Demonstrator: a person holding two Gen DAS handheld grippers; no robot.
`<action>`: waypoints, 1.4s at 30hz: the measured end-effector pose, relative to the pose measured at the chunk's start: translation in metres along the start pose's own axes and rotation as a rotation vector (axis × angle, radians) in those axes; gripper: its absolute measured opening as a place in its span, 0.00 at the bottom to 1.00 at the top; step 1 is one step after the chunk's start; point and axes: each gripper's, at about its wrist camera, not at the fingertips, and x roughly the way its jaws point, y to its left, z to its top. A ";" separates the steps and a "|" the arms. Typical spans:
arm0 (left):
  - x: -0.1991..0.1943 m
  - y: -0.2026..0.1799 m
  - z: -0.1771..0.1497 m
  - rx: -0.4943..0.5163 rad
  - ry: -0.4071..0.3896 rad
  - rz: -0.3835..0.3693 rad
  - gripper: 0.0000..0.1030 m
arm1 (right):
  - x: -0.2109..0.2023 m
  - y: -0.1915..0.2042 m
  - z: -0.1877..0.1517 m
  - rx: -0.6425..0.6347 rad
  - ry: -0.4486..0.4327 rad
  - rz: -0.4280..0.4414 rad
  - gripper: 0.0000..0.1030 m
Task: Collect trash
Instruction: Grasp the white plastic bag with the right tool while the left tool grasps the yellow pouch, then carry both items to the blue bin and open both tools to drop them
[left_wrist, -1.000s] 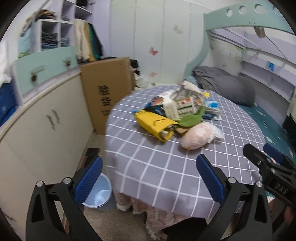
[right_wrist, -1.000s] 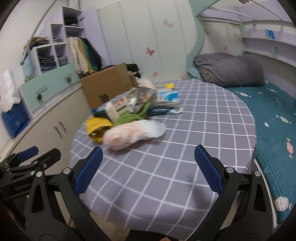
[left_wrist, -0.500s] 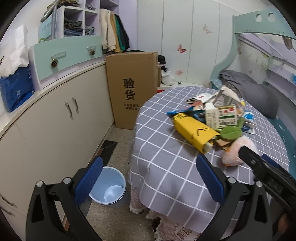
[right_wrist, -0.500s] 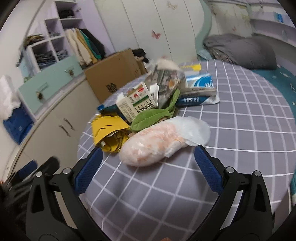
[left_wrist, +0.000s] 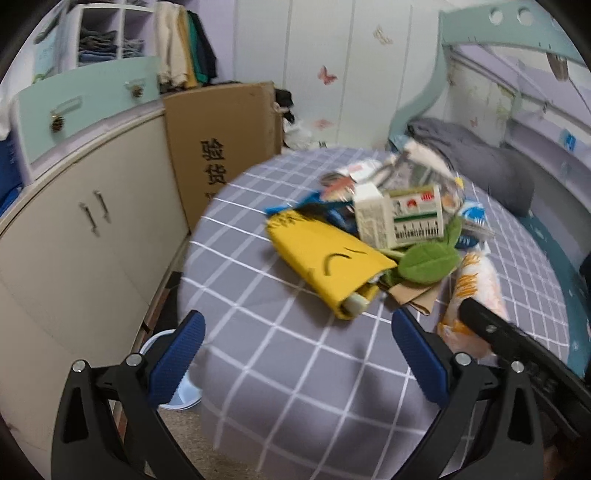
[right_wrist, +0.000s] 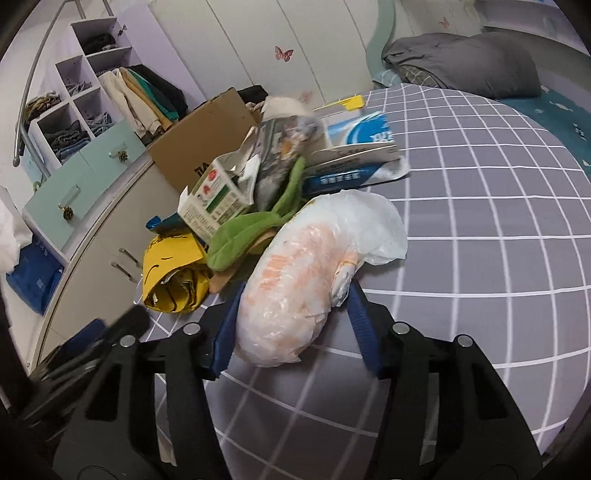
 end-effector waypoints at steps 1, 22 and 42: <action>0.004 -0.003 0.000 0.007 0.003 0.000 0.96 | -0.002 -0.003 0.000 0.001 -0.004 -0.002 0.51; -0.016 0.019 -0.013 -0.028 -0.046 -0.133 0.02 | -0.035 0.002 -0.008 -0.027 -0.088 0.000 0.42; -0.080 0.178 -0.061 -0.328 -0.123 -0.159 0.01 | -0.007 0.163 -0.058 -0.381 -0.027 0.250 0.42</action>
